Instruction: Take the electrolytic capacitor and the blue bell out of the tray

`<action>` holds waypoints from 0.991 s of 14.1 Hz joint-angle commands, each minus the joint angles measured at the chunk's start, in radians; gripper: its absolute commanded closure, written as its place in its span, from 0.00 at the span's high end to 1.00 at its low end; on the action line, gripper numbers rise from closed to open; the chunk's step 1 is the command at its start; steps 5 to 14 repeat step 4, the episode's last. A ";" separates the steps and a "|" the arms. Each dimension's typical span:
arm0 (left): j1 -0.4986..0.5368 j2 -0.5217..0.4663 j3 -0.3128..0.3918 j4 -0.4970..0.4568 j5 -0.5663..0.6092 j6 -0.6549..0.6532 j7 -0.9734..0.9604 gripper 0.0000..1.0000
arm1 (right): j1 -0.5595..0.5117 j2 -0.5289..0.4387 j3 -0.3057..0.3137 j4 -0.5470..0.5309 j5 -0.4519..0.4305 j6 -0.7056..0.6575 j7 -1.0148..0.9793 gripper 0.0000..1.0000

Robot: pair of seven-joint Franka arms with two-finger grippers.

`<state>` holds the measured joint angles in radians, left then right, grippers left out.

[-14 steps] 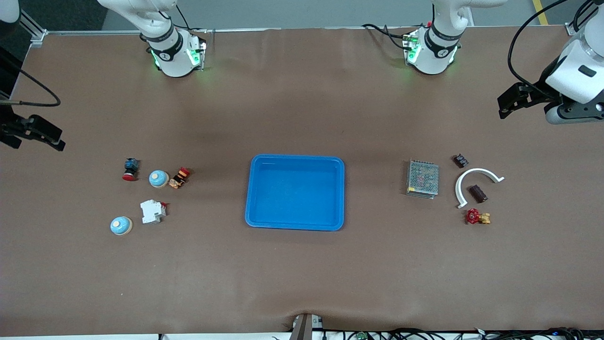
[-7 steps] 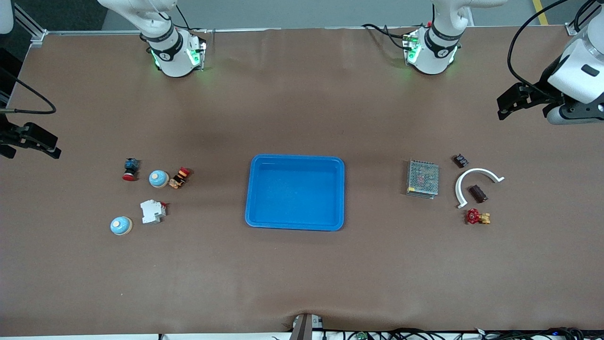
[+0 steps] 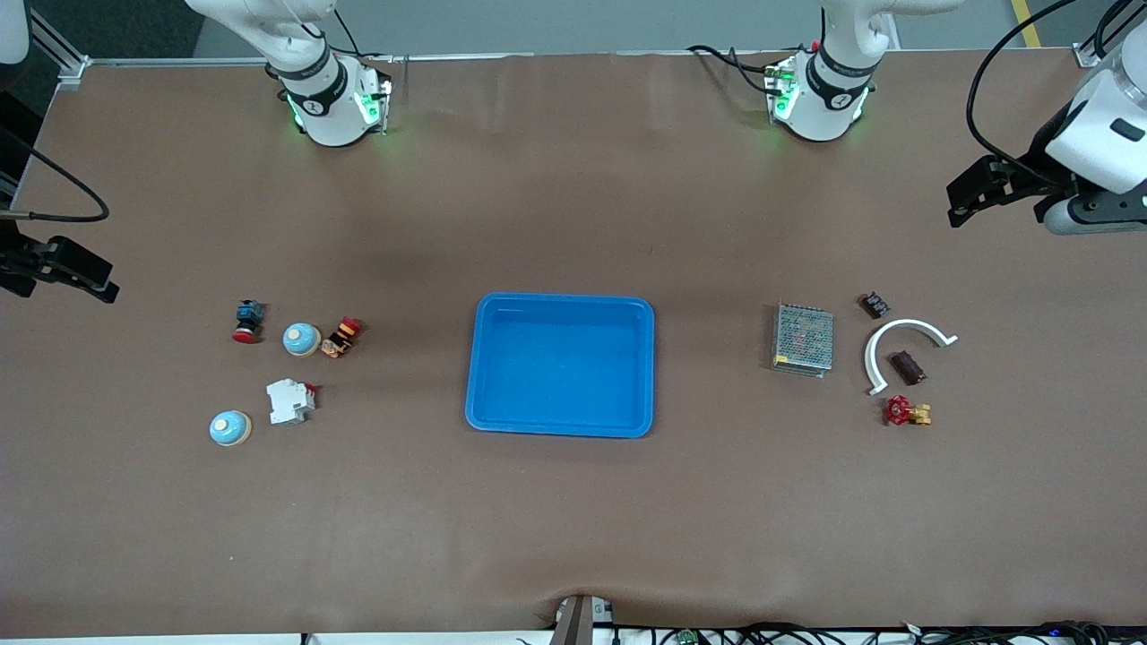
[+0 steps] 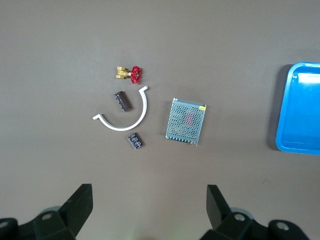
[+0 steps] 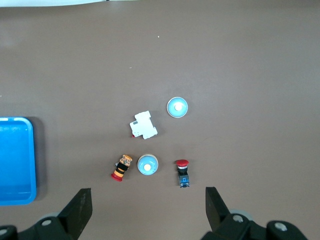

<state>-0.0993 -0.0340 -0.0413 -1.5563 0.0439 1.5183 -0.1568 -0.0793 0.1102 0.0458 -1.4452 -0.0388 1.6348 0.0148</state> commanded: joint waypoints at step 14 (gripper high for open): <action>0.006 0.008 0.000 0.024 -0.018 -0.015 0.028 1.00 | -0.025 0.006 0.006 0.017 0.016 -0.036 -0.070 1.00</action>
